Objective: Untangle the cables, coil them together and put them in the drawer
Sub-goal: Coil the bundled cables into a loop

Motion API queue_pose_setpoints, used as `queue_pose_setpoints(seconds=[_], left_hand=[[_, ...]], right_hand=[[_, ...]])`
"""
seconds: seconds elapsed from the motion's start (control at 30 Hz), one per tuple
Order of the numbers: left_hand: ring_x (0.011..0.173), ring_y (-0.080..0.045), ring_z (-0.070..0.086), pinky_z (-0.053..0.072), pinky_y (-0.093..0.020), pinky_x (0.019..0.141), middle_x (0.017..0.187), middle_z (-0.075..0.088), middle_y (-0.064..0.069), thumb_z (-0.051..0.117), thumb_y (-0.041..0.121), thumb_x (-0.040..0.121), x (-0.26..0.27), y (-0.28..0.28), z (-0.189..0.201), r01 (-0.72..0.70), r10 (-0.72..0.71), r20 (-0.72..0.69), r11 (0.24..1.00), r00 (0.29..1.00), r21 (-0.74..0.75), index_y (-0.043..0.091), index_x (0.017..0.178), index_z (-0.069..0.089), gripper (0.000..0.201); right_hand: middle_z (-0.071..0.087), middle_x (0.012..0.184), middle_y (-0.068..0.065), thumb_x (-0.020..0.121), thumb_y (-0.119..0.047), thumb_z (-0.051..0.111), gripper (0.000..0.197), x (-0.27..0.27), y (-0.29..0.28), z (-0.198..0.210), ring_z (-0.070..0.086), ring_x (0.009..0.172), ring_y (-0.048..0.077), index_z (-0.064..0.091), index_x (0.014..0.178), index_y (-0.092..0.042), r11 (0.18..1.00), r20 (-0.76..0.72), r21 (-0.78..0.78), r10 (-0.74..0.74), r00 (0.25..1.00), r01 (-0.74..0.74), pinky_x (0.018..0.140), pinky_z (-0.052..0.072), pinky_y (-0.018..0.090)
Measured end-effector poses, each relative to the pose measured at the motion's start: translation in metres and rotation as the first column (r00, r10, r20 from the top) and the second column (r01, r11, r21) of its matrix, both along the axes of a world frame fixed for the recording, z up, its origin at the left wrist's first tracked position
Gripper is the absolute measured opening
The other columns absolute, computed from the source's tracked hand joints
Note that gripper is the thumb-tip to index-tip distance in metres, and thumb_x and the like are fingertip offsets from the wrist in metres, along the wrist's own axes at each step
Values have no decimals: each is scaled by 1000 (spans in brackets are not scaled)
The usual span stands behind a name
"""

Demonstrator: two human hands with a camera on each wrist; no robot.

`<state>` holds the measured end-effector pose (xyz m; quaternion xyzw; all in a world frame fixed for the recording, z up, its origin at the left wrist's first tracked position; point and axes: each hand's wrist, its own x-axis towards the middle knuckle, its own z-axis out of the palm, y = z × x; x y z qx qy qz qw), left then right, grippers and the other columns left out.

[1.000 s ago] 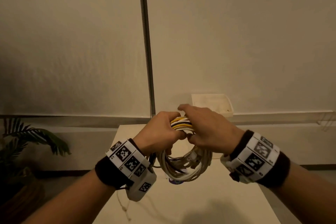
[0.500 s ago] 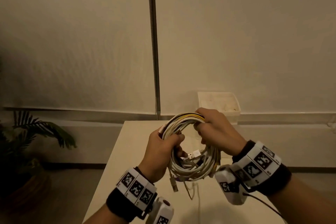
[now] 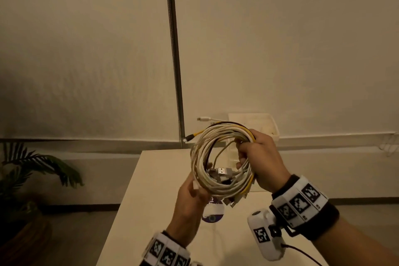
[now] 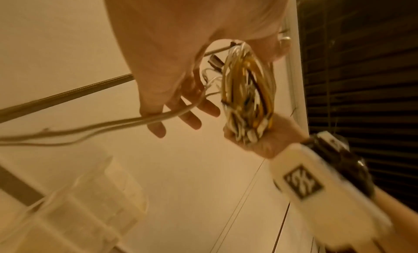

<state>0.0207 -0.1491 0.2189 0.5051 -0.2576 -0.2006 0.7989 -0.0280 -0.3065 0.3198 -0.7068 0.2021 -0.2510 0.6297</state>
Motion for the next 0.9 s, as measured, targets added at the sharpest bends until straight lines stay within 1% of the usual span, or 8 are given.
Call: queue_pose_setpoints(seconds=[0.07, 0.17, 0.27, 0.37, 0.43, 0.53, 0.7, 0.9], left_hand=[[110, -52, 57, 47, -62, 93, 119, 65, -25, 86, 53, 61, -6, -3, -12, -15, 15, 10, 999, 1000, 33, -1, 123, 57, 88], [112, -40, 62, 51, -56, 94, 118, 68, -18, 79, 22, 66, -10, -5, -8, -14, 14, 12, 1000, 1000, 12, 3, 121, 61, 61], [95, -37, 63, 56, -49, 79, 98, 68, -19, 73, 29, 74, -1, 2, 5, -16, -13, -187, 988, 982, -153, 6, 99, 72, 34], [79, -27, 60, 54, -39, 69, 82, 58, -14, 56, 36, 90, 7, 9, 20, -45, -85, -369, 943, 925, -330, 2, 93, 71, 37], [72, -22, 61, 53, -38, 73, 76, 58, -11, 51, 34, 90, 6, 4, 29, -76, -95, -407, 920, 908, -383, 3, 87, 71, 38], [76, -29, 63, 49, -49, 87, 80, 65, -17, 48, 35, 93, -1, -15, 39, -154, -2, -413, 926, 911, -346, 3, 84, 67, 38], [63, -28, 46, 41, -44, 71, 71, 46, -16, 57, 41, 88, 7, -28, 30, -317, 186, -400, 902, 898, -293, 8, 70, 52, 37], [53, -24, 31, 32, -37, 57, 62, 32, -12, 57, 37, 85, 2, -28, 33, -308, 230, -319, 924, 920, -224, 4, 66, 39, 42]], right_hand=[[41, 58, 12, 77, 14, 39, 23, -1, 0, -2, 38, 43, 23, 55, 77, -2, 991, 36, 133, -10, 999, 5, 49, 44, 36], [36, 56, 10, 81, 14, 38, 22, -2, -1, -6, 35, 42, 20, 53, 81, -3, 963, 63, 270, -23, 998, 5, 45, 42, 30], [35, 56, 10, 84, 13, 38, 22, -7, -2, -11, 34, 42, 19, 53, 83, -3, 948, 55, 320, -9, 998, -9, 44, 40, 29], [35, 57, 10, 85, 13, 39, 21, -14, 0, -19, 34, 43, 21, 53, 83, -2, 950, 38, 313, 9, 999, -20, 46, 40, 32], [37, 57, 11, 84, 13, 40, 20, -17, 4, -26, 35, 44, 21, 54, 82, -1, 940, 25, 342, 4, 1000, -12, 46, 40, 32], [40, 57, 12, 84, 12, 41, 20, -22, 13, -36, 37, 43, 20, 55, 80, 0, 914, -2, 405, -7, 1000, 7, 40, 40, 27], [47, 60, 15, 87, 10, 44, 17, -30, 15, -37, 43, 44, 23, 56, 83, -1, 907, 22, 419, -49, 999, 35, 45, 45, 32], [53, 62, 16, 91, 4, 51, 8, -34, 14, -49, 58, 48, 25, 59, 92, 5, 890, -27, 454, -25, 999, 35, 47, 52, 33]])
